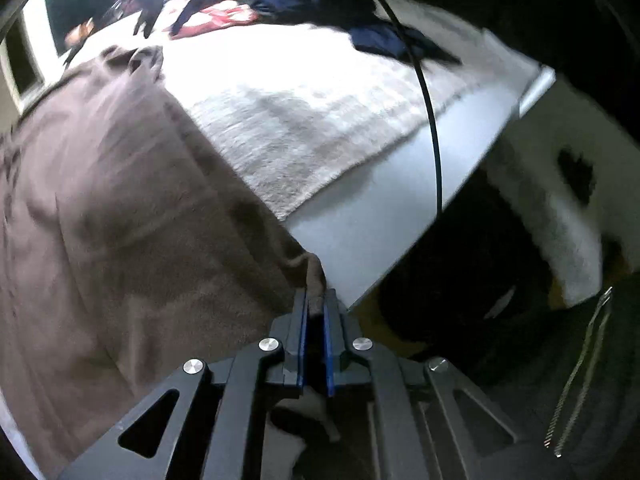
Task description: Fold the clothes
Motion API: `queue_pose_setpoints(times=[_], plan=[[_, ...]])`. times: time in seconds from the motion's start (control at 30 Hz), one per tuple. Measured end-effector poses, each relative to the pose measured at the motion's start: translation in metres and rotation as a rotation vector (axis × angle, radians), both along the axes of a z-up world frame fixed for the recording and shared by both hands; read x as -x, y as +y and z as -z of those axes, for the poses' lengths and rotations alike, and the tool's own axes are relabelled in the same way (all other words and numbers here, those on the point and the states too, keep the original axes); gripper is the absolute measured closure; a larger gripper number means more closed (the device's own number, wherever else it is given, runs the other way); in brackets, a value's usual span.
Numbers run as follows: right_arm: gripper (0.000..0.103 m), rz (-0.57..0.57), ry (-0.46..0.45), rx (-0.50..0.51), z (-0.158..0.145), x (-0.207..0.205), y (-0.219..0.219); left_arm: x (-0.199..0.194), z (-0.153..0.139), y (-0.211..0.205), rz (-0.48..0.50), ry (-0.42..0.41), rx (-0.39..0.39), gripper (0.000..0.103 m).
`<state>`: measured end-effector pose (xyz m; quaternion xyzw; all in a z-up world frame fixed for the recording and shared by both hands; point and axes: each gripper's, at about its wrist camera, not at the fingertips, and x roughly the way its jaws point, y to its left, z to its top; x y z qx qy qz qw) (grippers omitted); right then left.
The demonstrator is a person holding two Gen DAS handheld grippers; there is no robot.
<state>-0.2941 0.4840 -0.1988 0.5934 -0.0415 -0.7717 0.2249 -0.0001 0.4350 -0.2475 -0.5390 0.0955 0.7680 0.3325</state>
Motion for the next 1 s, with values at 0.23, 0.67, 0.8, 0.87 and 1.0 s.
queue_pose_setpoints(times=[0.23, 0.67, 0.8, 0.87, 1.0], plan=[[0.064, -0.027, -0.101, 0.009, 0.03, 0.015, -0.013, 0.004, -0.011, -0.04, -0.158, -0.027, -0.16, 0.098], [0.088, -0.041, -0.046, 0.048, -0.024, 0.005, -0.053, -0.002, -0.022, -0.105, -0.383, -0.03, -0.326, 0.098], [0.088, -0.077, -0.012, 0.031, -0.043, 0.007, -0.091, -0.011, -0.028, -0.13, -0.456, -0.01, -0.35, 0.098], [0.088, -0.108, -0.002, 0.005, -0.046, 0.01, -0.115, -0.015, -0.029, -0.143, -0.498, -0.004, -0.356, 0.098], [0.088, -0.146, -0.008, -0.055, -0.035, 0.019, -0.159, -0.02, -0.018, -0.17, -0.582, -0.022, -0.352, 0.098]])
